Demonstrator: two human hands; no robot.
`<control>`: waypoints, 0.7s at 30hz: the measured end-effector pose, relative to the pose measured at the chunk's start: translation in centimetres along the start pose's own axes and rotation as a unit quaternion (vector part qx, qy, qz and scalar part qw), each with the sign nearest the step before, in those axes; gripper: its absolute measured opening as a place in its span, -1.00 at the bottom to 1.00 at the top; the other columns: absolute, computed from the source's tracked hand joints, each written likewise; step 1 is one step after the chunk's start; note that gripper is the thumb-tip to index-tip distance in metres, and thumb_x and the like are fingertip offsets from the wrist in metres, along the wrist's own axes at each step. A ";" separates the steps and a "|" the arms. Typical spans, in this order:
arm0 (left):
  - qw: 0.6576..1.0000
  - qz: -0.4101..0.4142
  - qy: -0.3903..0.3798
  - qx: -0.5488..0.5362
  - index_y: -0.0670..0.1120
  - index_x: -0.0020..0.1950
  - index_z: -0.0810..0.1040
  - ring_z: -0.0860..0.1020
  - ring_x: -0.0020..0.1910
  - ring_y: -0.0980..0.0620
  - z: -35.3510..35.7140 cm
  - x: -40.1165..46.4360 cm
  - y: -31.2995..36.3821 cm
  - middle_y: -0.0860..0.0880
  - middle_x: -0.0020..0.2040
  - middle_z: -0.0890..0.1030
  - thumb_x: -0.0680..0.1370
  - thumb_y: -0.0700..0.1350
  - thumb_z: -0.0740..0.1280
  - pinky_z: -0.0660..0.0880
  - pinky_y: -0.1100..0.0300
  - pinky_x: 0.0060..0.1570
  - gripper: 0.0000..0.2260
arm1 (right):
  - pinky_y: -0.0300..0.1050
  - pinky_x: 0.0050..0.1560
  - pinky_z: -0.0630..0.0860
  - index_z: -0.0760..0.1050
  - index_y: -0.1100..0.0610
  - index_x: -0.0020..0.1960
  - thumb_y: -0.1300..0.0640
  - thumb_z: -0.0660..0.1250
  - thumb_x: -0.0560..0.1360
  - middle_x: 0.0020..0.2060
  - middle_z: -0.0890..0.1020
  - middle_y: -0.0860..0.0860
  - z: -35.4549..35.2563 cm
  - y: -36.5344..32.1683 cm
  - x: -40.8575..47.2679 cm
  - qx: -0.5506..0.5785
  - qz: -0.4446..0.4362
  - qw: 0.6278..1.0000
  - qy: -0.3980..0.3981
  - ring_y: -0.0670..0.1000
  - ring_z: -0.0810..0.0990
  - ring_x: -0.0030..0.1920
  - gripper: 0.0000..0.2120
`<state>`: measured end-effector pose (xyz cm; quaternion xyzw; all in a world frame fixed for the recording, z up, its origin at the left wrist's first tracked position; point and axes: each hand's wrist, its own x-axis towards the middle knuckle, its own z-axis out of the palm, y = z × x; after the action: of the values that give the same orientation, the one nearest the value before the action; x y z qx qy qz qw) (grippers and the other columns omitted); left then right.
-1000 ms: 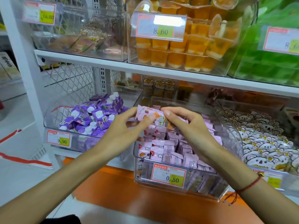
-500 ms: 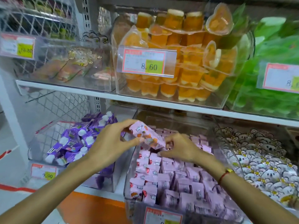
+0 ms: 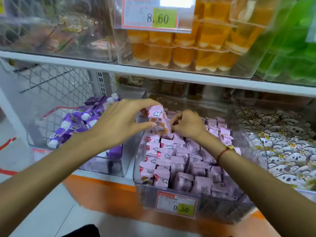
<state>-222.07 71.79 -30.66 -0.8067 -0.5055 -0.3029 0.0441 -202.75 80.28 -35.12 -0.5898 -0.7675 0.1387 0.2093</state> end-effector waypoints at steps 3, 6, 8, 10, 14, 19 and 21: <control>0.999 0.015 -0.032 0.033 0.24 0.23 0.42 0.56 -0.17 0.00 1.1 0.4 0.5 0.13 -0.11 0.63 0.41 0.16 0.43 0.29 0.16 -0.37 -0.58 | -0.07 -0.09 0.58 0.68 0.12 -0.19 0.18 0.37 0.39 -0.20 0.70 0.04 0.1 0.4 0.0 0.021 0.014 1.000 -0.005 0.00 0.62 -0.17 -0.90; 0.988 0.019 -0.122 0.093 0.18 0.21 0.32 0.54 -0.03 -0.11 2.7 1.5 0.6 0.06 -0.05 0.59 0.45 0.19 0.37 0.27 0.10 -0.33 -0.60 | -0.18 -0.18 0.53 0.64 0.07 -0.26 0.17 0.41 0.38 -0.33 0.65 -0.07 -0.4 0.7 -0.1 0.056 0.007 0.998 -0.031 -0.10 0.57 -0.28 -0.93; 0.975 0.031 -0.175 0.132 0.13 0.23 0.41 0.50 0.07 -0.09 3.3 2.4 0.8 0.03 -0.02 0.57 0.49 0.19 0.31 0.27 0.11 -0.27 -0.65 | -0.29 -0.23 0.45 0.62 0.01 -0.26 0.17 0.40 0.42 -0.39 0.59 -0.16 -1.1 0.7 -0.5 0.079 -0.005 0.995 -0.055 -0.18 0.51 -0.33 -0.88; 0.953 0.078 -0.228 0.186 0.13 0.20 0.53 0.42 0.16 -0.01 3.7 3.2 0.9 0.06 0.10 0.58 0.55 0.20 0.22 0.24 0.12 -0.10 -0.70 | -0.23 -0.14 0.49 0.64 0.01 -0.16 0.15 0.35 0.48 -0.25 0.65 -0.11 -1.6 0.9 -1.3 0.092 -0.014 0.994 -0.058 -0.13 0.56 -0.22 -0.89; 0.922 0.135 -0.285 0.226 0.15 0.22 0.55 0.34 0.17 0.05 4.4 4.0 0.7 0.11 0.15 0.57 0.60 0.13 0.15 0.07 0.14 -0.11 -0.72 | -0.14 0.08 0.47 0.54 -0.01 0.18 0.09 0.23 0.56 0.13 0.60 -0.05 -1.7 1.5 -4.6 0.053 -0.051 0.997 -0.038 -0.04 0.56 0.07 -0.77; 0.957 0.065 -0.252 0.131 0.15 0.22 0.52 0.40 0.18 0.02 4.4 4.7 0.7 0.09 0.12 0.59 0.59 0.04 0.20 0.13 0.14 -0.01 -0.77 | -0.03 0.41 0.21 0.19 -0.04 0.49 -0.07 0.03 0.63 0.44 0.31 -0.08 -0.7 2.2 -8.7 -0.053 -0.118 0.989 -0.075 -0.02 0.25 0.43 -0.56; 0.969 0.046 -0.213 0.114 0.12 0.19 0.56 0.47 0.16 -0.01 4.7 5.3 1.1 0.07 0.08 0.61 0.57 0.00 0.25 0.20 0.12 0.02 -0.78 | -0.07 0.44 0.15 0.16 -0.05 0.50 -0.08 0.00 0.63 0.47 0.26 -0.10 -0.7 2.3 -8.9 -0.059 -0.112 0.989 -0.075 -0.03 0.20 0.45 -0.55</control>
<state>-217.47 77.18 -31.38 -0.8645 -0.4971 -0.0627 0.0406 -198.57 72.25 -37.00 -0.4995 -0.8490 0.1126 0.1301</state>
